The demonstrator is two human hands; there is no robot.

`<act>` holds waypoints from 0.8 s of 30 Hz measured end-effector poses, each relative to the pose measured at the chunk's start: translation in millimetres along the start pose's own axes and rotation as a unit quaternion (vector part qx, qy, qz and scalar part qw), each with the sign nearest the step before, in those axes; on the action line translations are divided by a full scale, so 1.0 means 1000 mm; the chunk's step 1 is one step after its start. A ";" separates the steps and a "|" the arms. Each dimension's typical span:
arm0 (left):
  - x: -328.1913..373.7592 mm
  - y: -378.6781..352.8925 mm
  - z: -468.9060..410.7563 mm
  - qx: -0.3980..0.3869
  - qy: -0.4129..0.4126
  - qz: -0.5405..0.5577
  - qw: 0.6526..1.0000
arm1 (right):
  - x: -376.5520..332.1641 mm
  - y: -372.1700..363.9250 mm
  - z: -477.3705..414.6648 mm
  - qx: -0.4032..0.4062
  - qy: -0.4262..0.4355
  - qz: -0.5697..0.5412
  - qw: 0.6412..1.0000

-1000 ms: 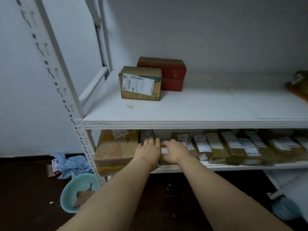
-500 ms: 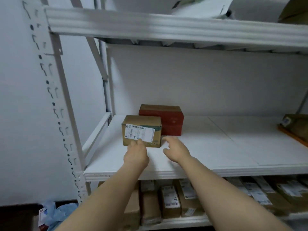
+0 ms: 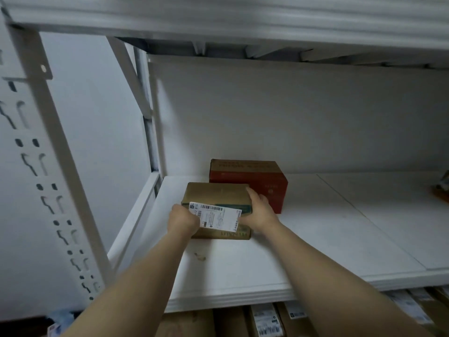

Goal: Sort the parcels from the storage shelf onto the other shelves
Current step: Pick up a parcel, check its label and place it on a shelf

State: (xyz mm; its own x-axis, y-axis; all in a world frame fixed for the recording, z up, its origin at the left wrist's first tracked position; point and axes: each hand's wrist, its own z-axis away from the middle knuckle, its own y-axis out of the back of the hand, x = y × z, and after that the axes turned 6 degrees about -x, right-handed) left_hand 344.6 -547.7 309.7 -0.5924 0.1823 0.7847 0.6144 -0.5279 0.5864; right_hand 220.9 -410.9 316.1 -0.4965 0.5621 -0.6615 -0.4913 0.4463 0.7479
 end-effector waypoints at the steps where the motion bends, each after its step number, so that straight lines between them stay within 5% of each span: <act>1: -0.002 -0.001 -0.004 -0.010 -0.006 0.000 1.000 | 0.001 -0.001 -0.004 -0.002 0.004 -0.002 1.000; 9: 0.014 0.003 -0.001 0.056 -0.060 0.022 0.996 | 0.018 0.005 0.001 0.046 0.022 -0.173 0.984; 16: 0.042 -0.028 0.040 0.024 -0.088 0.092 0.992 | 0.045 0.045 0.053 0.095 0.050 -0.207 0.973; 24: 0.084 -0.068 0.102 -0.041 -0.143 0.279 0.949 | 0.088 0.106 0.116 0.175 -0.010 -0.383 0.907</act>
State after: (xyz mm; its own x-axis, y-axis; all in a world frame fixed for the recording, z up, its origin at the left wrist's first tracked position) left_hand 306.4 -412.1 356.5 -0.0145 0.0667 0.9977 0.7410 -0.6692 0.0555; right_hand 207.9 -233.1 343.4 -0.0898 0.0041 -0.9960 -0.4275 0.9030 0.0423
